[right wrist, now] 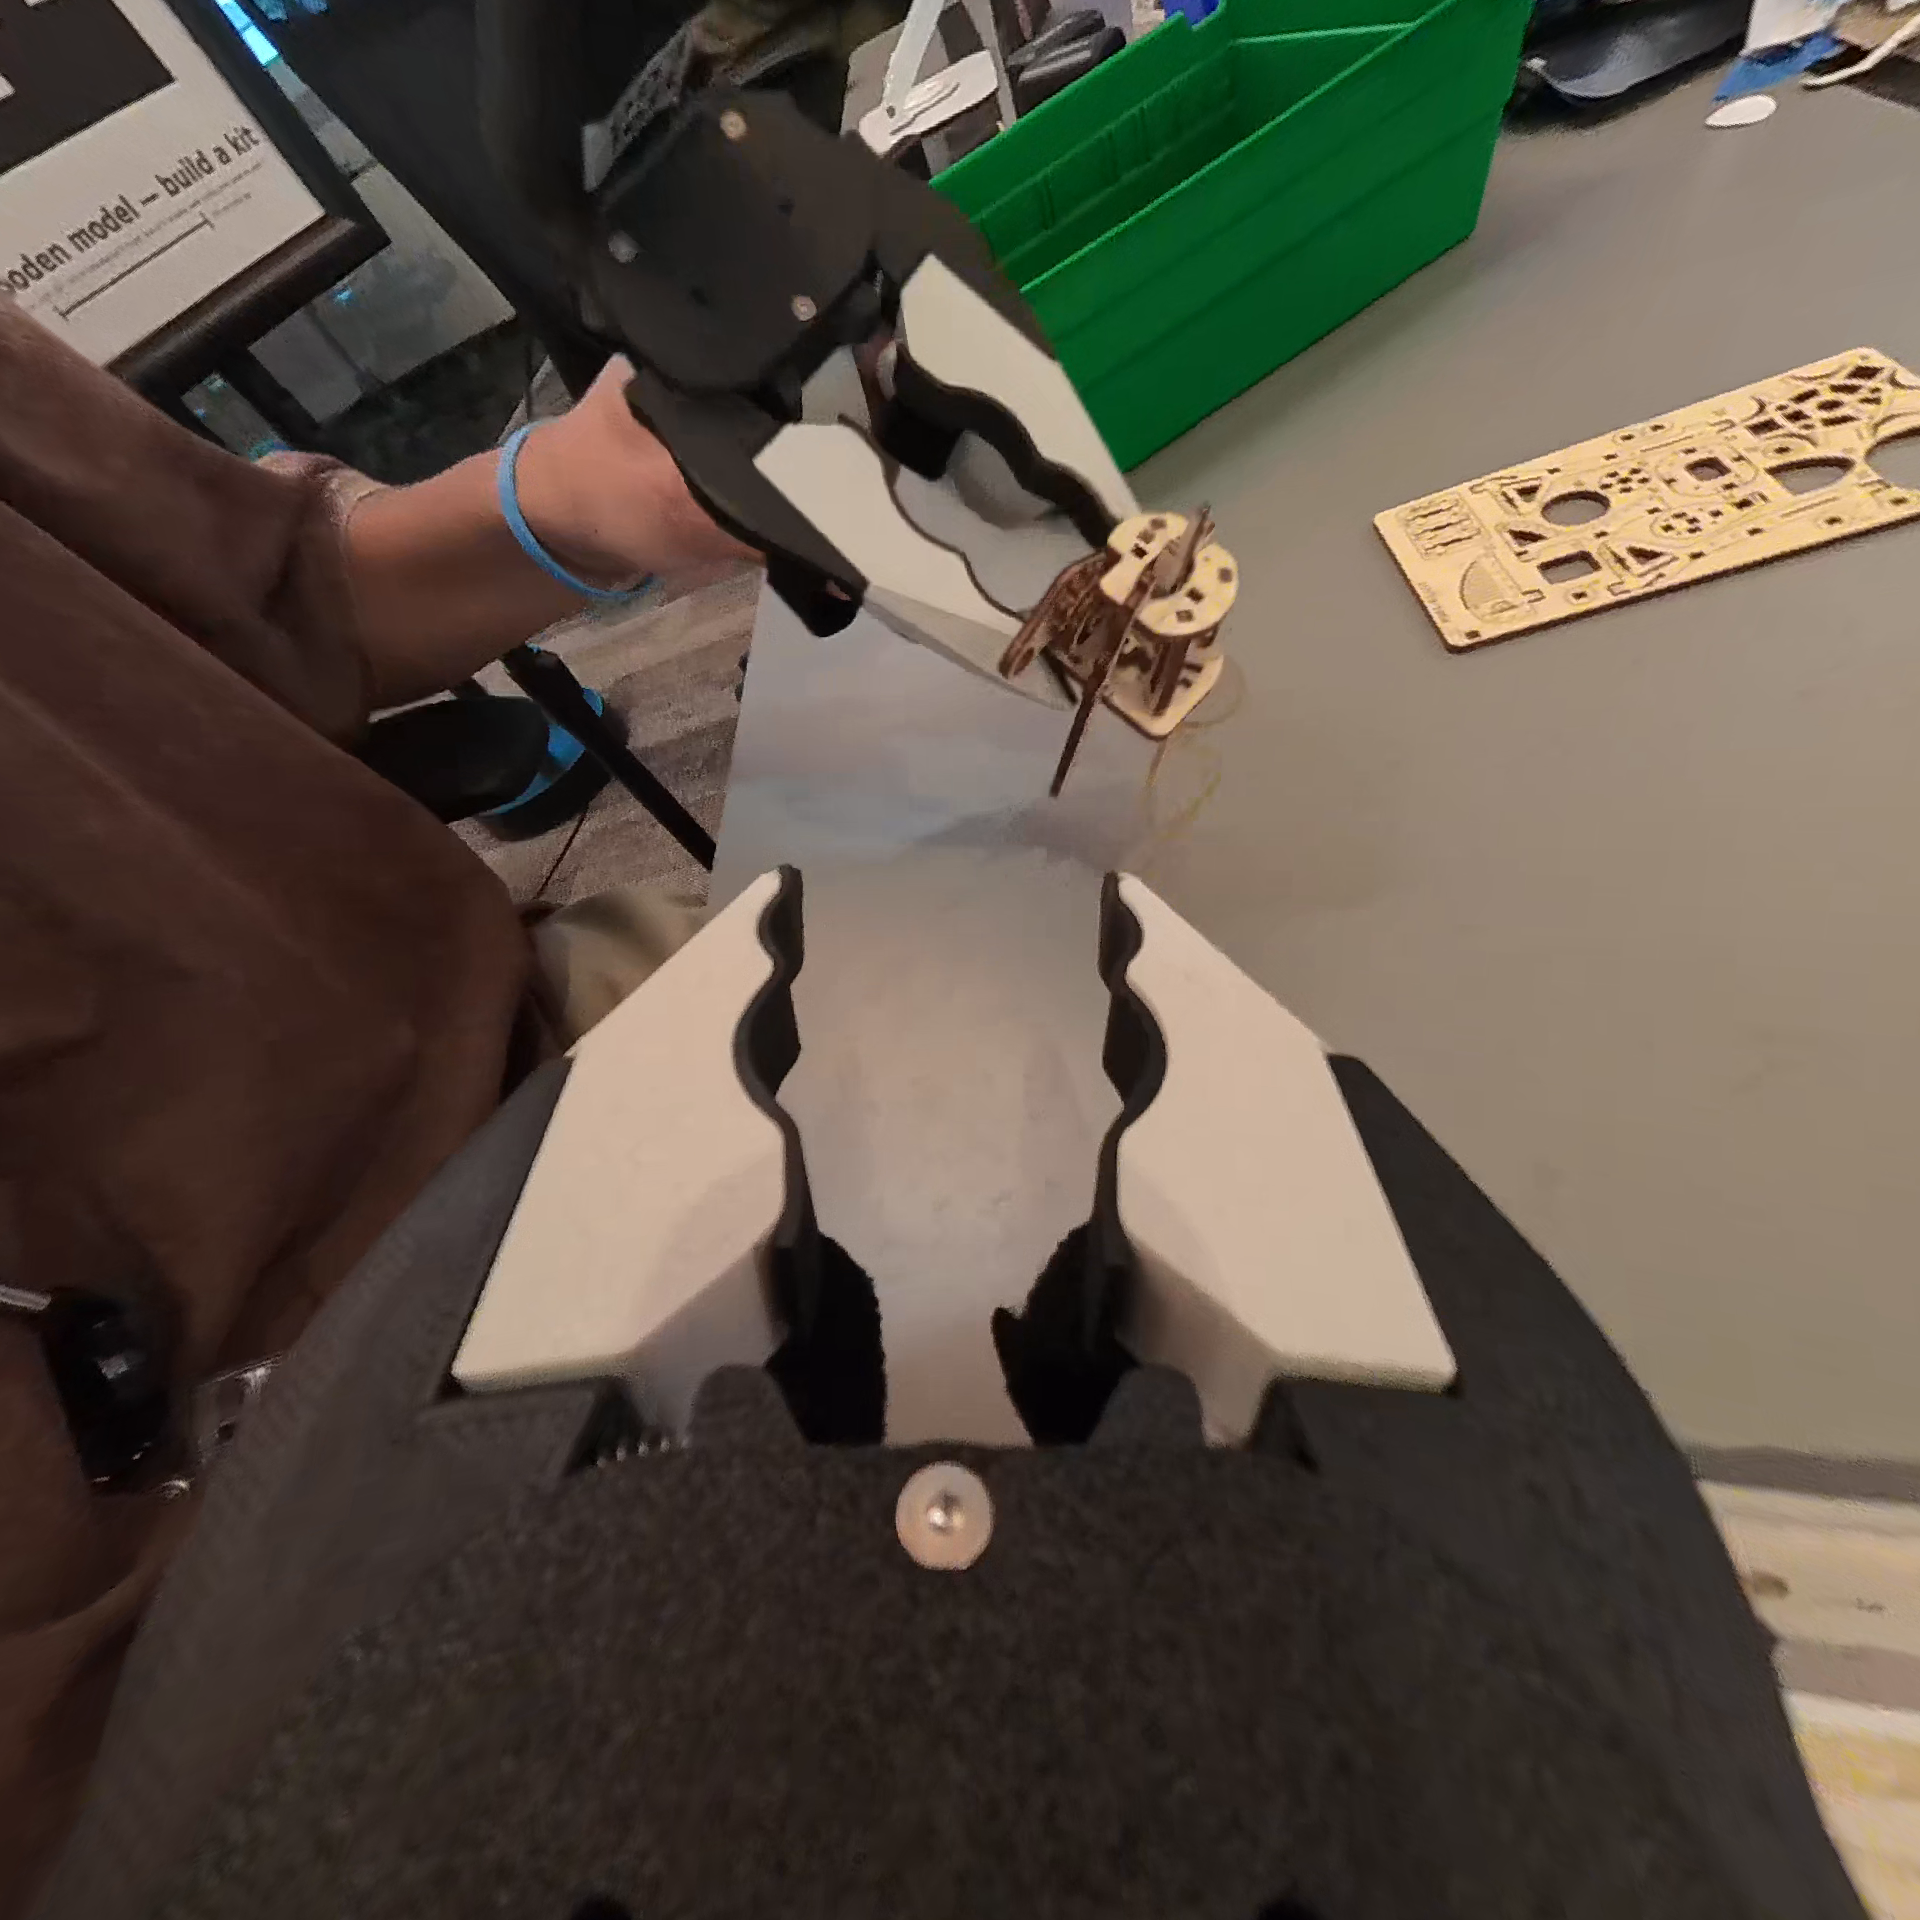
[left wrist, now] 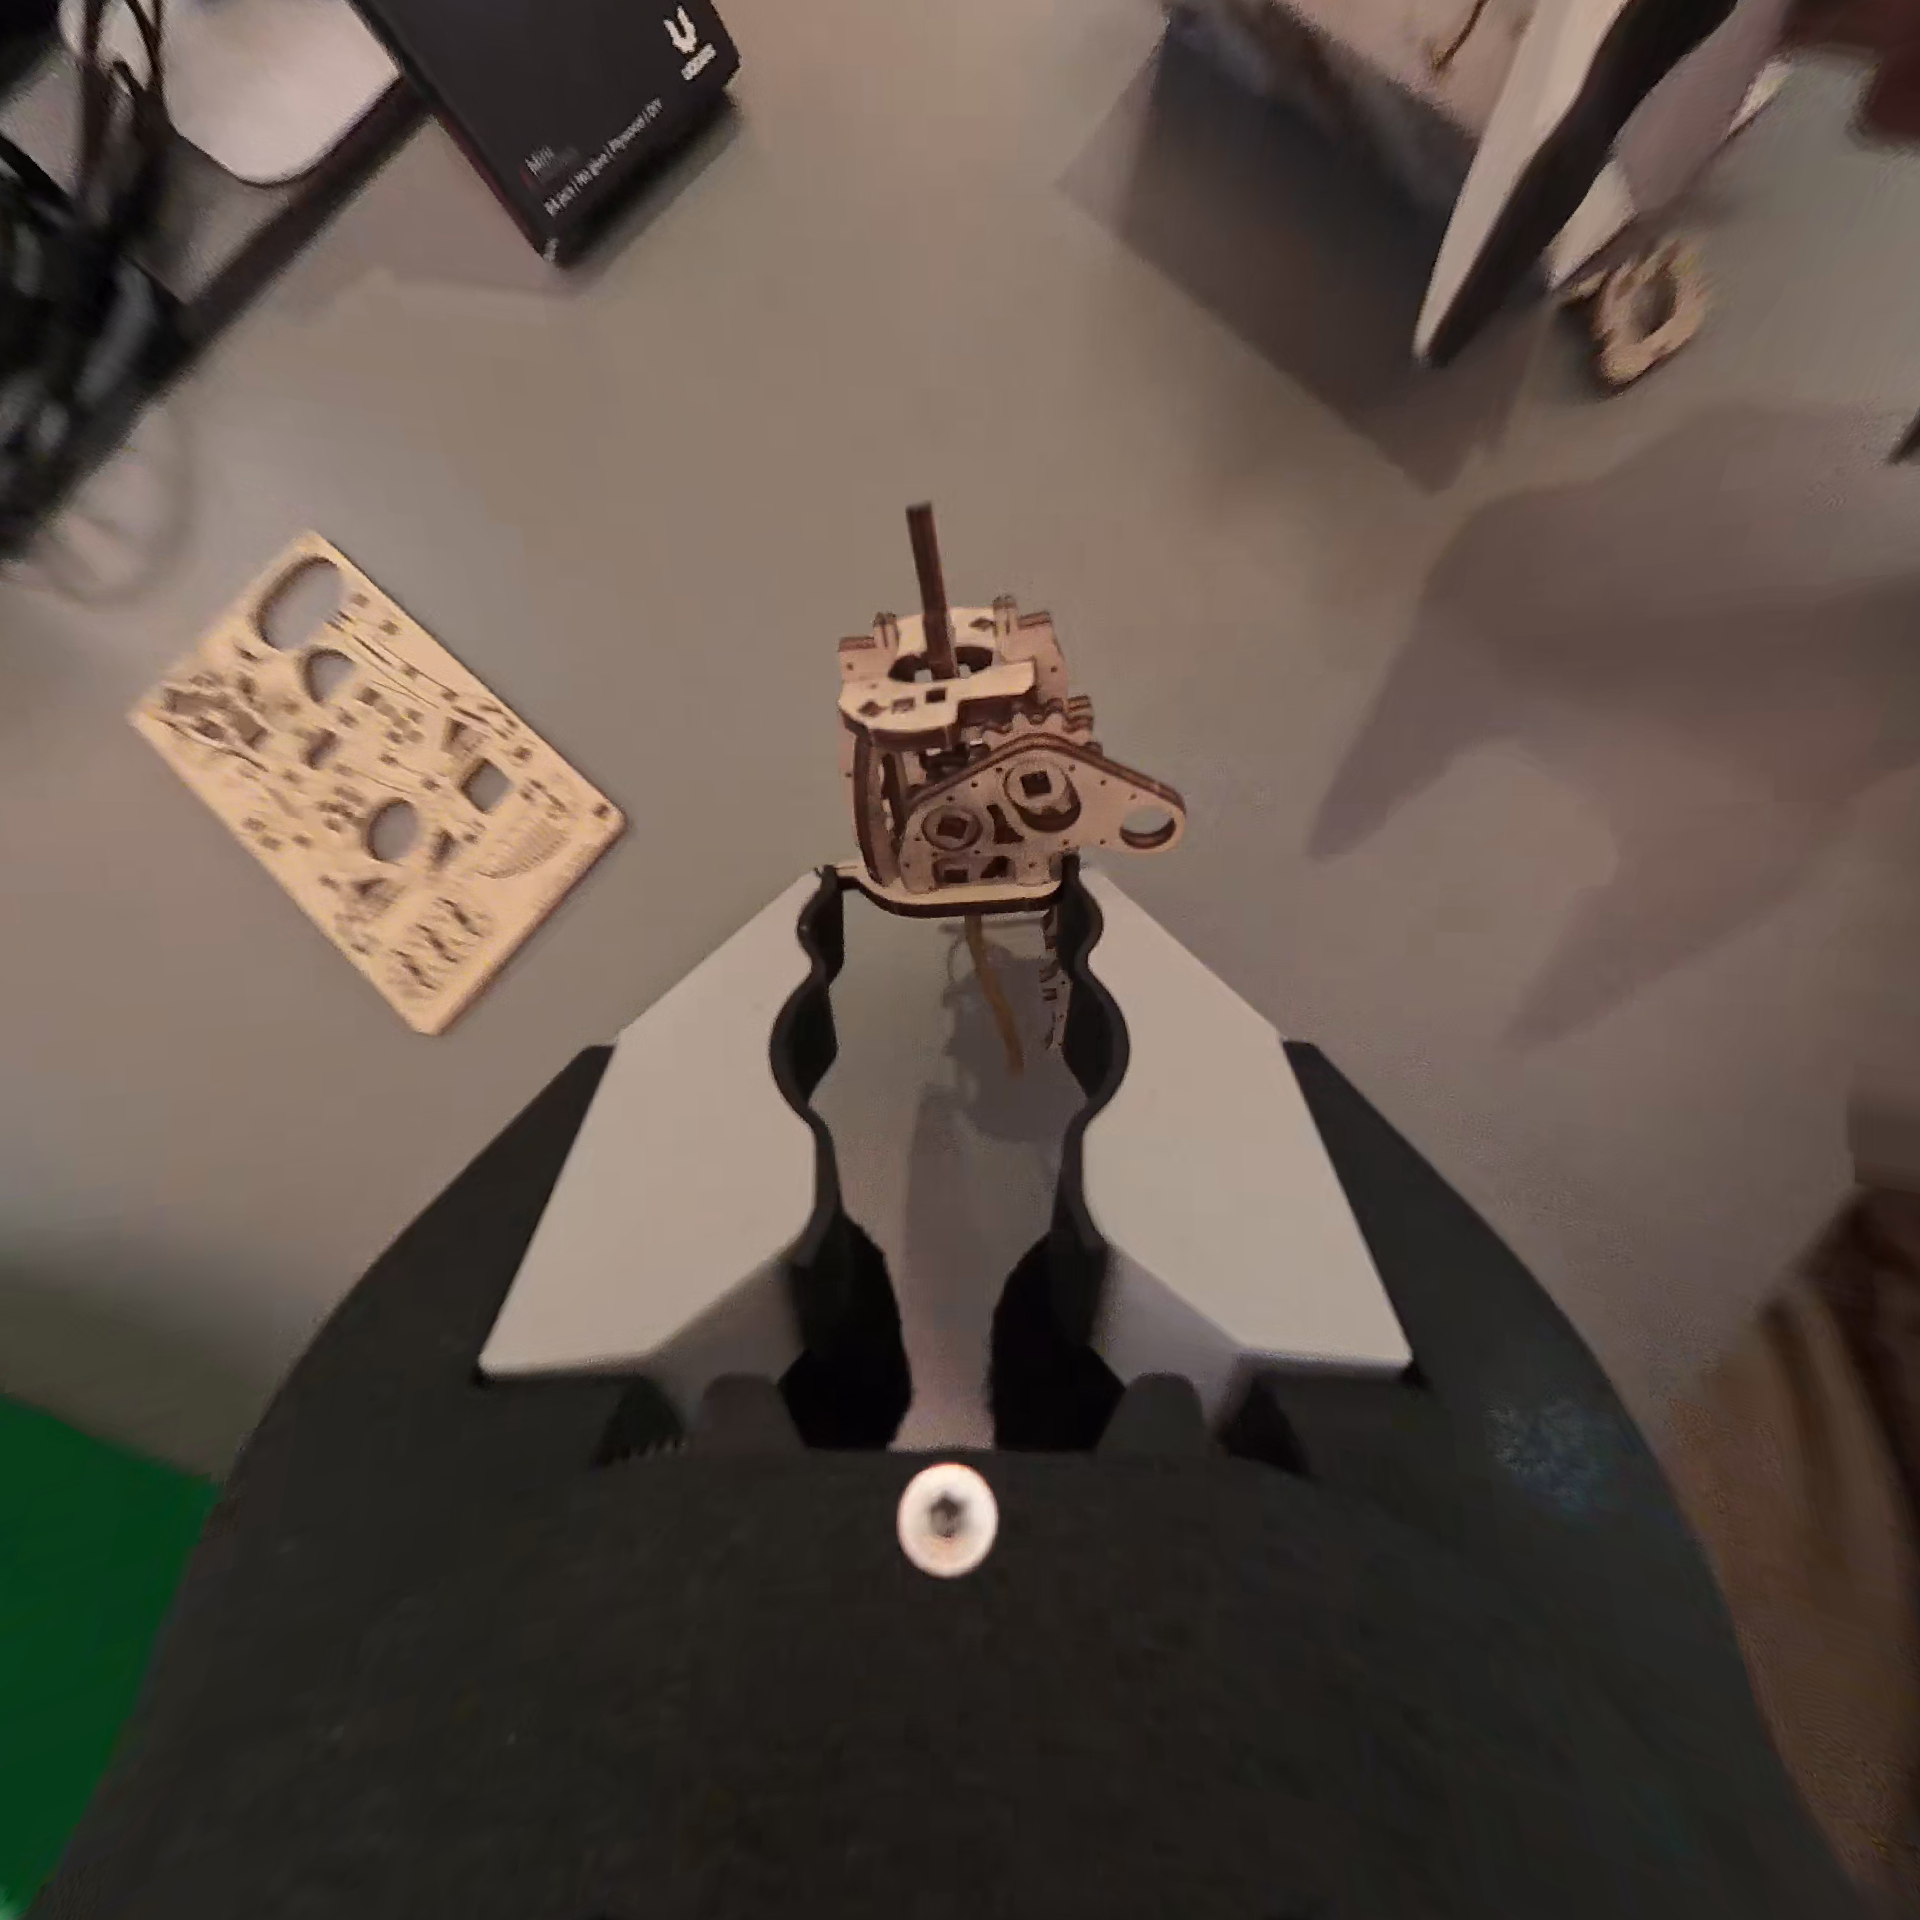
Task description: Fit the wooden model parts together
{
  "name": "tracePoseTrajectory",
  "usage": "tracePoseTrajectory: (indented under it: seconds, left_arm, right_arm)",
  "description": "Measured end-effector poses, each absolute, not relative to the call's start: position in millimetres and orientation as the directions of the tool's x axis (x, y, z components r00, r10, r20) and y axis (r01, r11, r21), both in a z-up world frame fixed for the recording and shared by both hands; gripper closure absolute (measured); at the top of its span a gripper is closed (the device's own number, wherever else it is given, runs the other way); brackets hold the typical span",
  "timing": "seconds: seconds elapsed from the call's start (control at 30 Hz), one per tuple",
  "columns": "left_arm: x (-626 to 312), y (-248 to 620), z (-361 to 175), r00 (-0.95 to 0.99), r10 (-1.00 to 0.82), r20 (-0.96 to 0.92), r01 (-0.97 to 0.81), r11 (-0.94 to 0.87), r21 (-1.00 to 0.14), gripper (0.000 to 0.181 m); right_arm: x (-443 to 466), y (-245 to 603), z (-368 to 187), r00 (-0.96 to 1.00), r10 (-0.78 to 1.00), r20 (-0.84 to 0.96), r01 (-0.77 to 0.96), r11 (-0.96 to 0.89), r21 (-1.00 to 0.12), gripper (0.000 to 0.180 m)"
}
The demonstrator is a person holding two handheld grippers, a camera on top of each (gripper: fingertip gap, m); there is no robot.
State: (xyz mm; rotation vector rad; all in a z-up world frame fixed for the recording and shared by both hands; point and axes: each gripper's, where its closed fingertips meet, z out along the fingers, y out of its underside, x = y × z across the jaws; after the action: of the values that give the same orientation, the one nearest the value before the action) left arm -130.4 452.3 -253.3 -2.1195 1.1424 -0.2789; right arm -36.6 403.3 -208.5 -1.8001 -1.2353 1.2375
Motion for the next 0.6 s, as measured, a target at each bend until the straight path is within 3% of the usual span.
tracePoseTrajectory:
  seconds: [0.2, 0.33, 0.6]
  left_arm:
    - [-120.6, 469.2, -250.6, 0.466, -0.773, -0.43, -0.81, -0.177, -0.559, 0.142]
    - [-110.1, 470.3, -248.4, 0.343, -0.69, -0.638, -0.904, -0.058, -0.423, 0.142]
    - [-84.0, 464.8, -242.9, -0.053, -0.413, -0.909, -0.985, 0.173, -0.021, 0.142]
  right_arm:
    - [-20.5, 424.4, -207.5, 0.263, 0.889, -0.374, 0.258, -0.439, -0.861, 0.124]
    - [-26.2, 444.2, -209.2, 0.367, 0.806, -0.464, 0.151, -0.544, -0.825, 0.114]
    - [-51.5, 446.5, -231.7, 0.397, 0.809, -0.434, 0.342, -0.569, -0.748, 0.12]
